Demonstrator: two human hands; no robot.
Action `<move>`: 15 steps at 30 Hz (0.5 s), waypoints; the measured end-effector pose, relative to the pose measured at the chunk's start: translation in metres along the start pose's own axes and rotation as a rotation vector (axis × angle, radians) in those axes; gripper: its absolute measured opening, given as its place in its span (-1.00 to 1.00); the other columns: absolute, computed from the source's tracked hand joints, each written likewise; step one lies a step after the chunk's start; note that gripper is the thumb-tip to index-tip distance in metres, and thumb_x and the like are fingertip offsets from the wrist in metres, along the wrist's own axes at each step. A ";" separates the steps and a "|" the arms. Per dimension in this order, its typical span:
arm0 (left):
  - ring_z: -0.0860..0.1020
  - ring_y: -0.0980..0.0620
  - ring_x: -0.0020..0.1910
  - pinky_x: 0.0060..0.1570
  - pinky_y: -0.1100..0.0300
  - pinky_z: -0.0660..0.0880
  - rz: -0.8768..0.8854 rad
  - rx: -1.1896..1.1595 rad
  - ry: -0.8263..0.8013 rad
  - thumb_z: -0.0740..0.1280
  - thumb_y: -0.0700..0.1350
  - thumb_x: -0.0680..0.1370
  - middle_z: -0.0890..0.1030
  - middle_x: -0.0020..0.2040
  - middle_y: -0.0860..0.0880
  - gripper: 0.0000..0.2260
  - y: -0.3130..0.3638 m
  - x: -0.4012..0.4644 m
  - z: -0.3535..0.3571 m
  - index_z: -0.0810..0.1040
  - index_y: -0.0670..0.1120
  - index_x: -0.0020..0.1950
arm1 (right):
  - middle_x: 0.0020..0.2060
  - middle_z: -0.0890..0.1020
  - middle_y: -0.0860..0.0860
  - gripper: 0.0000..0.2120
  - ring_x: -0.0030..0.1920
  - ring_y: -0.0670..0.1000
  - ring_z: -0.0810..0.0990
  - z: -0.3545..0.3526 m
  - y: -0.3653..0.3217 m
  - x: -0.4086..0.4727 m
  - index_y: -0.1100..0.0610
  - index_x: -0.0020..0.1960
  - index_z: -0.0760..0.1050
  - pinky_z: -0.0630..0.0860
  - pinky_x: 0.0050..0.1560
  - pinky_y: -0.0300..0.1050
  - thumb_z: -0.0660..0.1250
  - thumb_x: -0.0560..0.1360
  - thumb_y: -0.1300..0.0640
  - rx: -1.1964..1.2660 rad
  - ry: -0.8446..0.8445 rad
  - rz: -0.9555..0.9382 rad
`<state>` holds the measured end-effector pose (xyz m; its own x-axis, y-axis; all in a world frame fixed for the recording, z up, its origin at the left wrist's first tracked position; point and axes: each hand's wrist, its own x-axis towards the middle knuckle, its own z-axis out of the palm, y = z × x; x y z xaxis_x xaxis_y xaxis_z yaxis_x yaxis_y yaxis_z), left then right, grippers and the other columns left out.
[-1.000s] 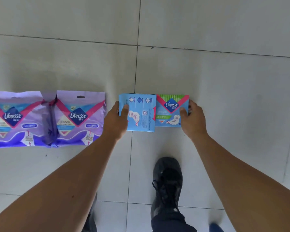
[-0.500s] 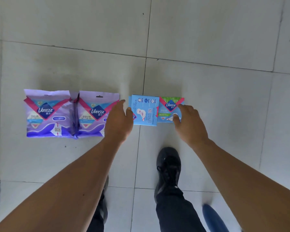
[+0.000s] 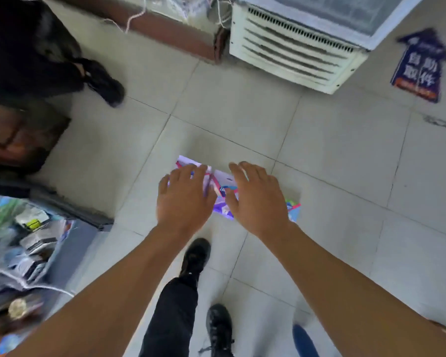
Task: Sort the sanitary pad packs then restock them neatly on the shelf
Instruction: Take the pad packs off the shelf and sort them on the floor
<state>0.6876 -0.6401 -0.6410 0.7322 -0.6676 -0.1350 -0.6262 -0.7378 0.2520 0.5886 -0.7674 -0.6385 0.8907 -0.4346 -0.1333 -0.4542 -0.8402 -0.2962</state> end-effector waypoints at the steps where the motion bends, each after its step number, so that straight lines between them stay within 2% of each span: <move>1: 0.54 -0.16 0.12 0.13 -0.07 0.44 -0.052 0.004 0.039 0.11 0.08 0.51 0.59 0.15 -0.08 -0.58 -0.014 -0.015 -0.024 0.51 -0.04 0.27 | 0.18 0.58 0.08 -0.51 0.10 0.15 0.57 -0.011 -0.027 0.001 0.11 0.30 0.47 0.51 -0.05 0.02 0.14 0.44 -0.06 0.001 0.011 -0.063; 5: 0.49 -0.14 0.21 0.16 -0.05 0.40 -0.285 -0.009 0.178 0.23 0.07 0.55 0.54 0.25 -0.04 -0.63 -0.073 -0.090 -0.107 0.47 -0.01 0.33 | 0.18 0.58 0.07 -0.50 0.10 0.14 0.58 -0.044 -0.140 -0.010 0.12 0.32 0.46 0.51 -0.10 0.01 0.11 0.46 -0.08 -0.014 0.042 -0.312; 8: 0.48 -0.16 0.22 0.17 -0.07 0.39 -0.443 -0.007 0.282 0.27 0.03 0.53 0.54 0.24 -0.05 -0.63 -0.120 -0.157 -0.161 0.46 -0.01 0.32 | 0.18 0.58 0.10 -0.50 0.10 0.16 0.58 -0.058 -0.224 -0.035 0.13 0.33 0.45 0.51 -0.11 0.02 0.21 0.45 -0.06 -0.019 0.027 -0.466; 12: 0.48 -0.22 0.18 0.12 -0.11 0.42 -0.669 -0.016 0.399 0.32 -0.02 0.51 0.53 0.21 -0.12 -0.65 -0.187 -0.242 -0.215 0.49 -0.07 0.28 | 0.16 0.55 0.07 -0.52 0.09 0.16 0.55 -0.065 -0.329 -0.064 0.12 0.33 0.42 0.49 -0.11 0.02 0.18 0.46 -0.05 -0.024 -0.019 -0.675; 15: 0.46 -0.20 0.22 0.14 -0.11 0.41 -0.826 -0.036 0.465 0.32 -0.01 0.51 0.51 0.24 -0.11 -0.61 -0.239 -0.299 -0.241 0.46 -0.06 0.32 | 0.09 0.56 0.06 -0.55 0.03 0.18 0.55 -0.059 -0.407 -0.080 0.12 0.29 0.42 0.47 -0.19 0.01 0.26 0.44 -0.02 -0.022 -0.019 -0.830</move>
<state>0.6827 -0.2404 -0.4299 0.9782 0.1769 0.1090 0.1409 -0.9502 0.2778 0.7013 -0.4102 -0.4515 0.9366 0.3346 0.1041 0.3504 -0.8917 -0.2864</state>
